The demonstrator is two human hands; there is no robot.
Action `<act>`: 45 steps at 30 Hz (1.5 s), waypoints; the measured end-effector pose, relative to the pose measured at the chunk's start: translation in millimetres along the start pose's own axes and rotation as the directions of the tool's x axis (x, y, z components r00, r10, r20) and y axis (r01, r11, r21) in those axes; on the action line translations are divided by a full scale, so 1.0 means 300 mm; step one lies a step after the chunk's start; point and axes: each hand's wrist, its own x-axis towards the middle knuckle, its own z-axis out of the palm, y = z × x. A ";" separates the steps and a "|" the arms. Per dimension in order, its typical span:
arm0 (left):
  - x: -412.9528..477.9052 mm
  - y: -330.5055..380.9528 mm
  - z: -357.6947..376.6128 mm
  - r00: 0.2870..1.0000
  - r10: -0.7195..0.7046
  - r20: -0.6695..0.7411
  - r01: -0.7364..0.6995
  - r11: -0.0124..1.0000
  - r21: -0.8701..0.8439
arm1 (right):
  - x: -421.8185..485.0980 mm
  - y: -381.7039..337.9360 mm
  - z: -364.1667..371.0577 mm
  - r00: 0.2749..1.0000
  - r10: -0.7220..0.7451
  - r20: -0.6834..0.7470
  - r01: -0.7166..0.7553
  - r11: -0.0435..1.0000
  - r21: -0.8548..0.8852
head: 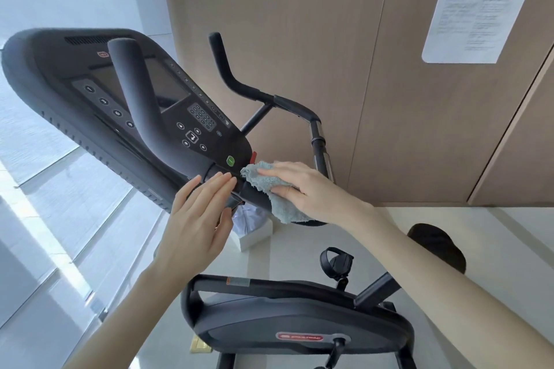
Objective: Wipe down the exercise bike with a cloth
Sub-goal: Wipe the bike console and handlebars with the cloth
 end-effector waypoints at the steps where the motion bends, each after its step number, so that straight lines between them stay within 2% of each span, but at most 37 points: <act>1: 0.000 0.000 0.000 1.000 -0.002 -0.004 0.002 1.000 0.000 | -0.018 0.006 -0.002 1.000 0.000 0.001 0.000 1.000 -0.010; 10: 0.008 0.001 -0.008 0.999 0.036 -0.026 -0.035 0.997 0.062 | -0.267 0.081 -0.060 0.996 0.079 -0.038 -0.084 0.982 -0.166; 14: 0.010 -0.005 -0.010 0.998 0.054 -0.028 -0.052 0.997 0.060 | -0.277 0.089 -0.132 0.990 0.137 -0.042 -0.140 0.984 -0.109; 18: 0.006 -0.013 -0.012 0.998 0.062 -0.018 -0.061 0.997 0.049 | -0.111 0.024 -0.168 0.980 0.085 -0.182 -0.081 0.996 0.028; 24: 0.002 -0.027 -0.017 0.996 0.087 -0.017 -0.086 0.995 0.044 | 0.061 -0.007 -0.003 1.000 0.028 0.000 -0.028 0.999 -0.043; 34: 0.007 0.011 -0.012 0.994 0.112 -0.016 -0.111 0.993 0.025 | -0.154 0.134 -0.045 0.991 0.092 -0.094 -0.101 0.991 -0.091; 39: 0.013 0.055 -0.001 0.988 0.151 -0.012 -0.151 0.988 0.029 | -0.211 0.189 -0.108 0.991 0.129 -0.014 -0.130 0.986 -0.100; 41: 0.019 0.065 0.001 0.991 0.133 -0.026 -0.132 0.991 0.035 | -0.170 0.182 -0.147 0.994 0.106 -0.019 -0.107 0.992 -0.069; 43: 0.019 0.079 0.001 0.994 0.106 -0.032 -0.104 0.993 0.053 | -0.096 0.154 -0.179 0.996 0.046 -0.079 -0.044 0.999 0.030; 45: 0.016 0.094 0.001 0.996 0.080 -0.036 -0.076 0.993 0.085 | -0.005 0.112 -0.177 0.997 -0.037 -0.065 0.046 0.989 0.138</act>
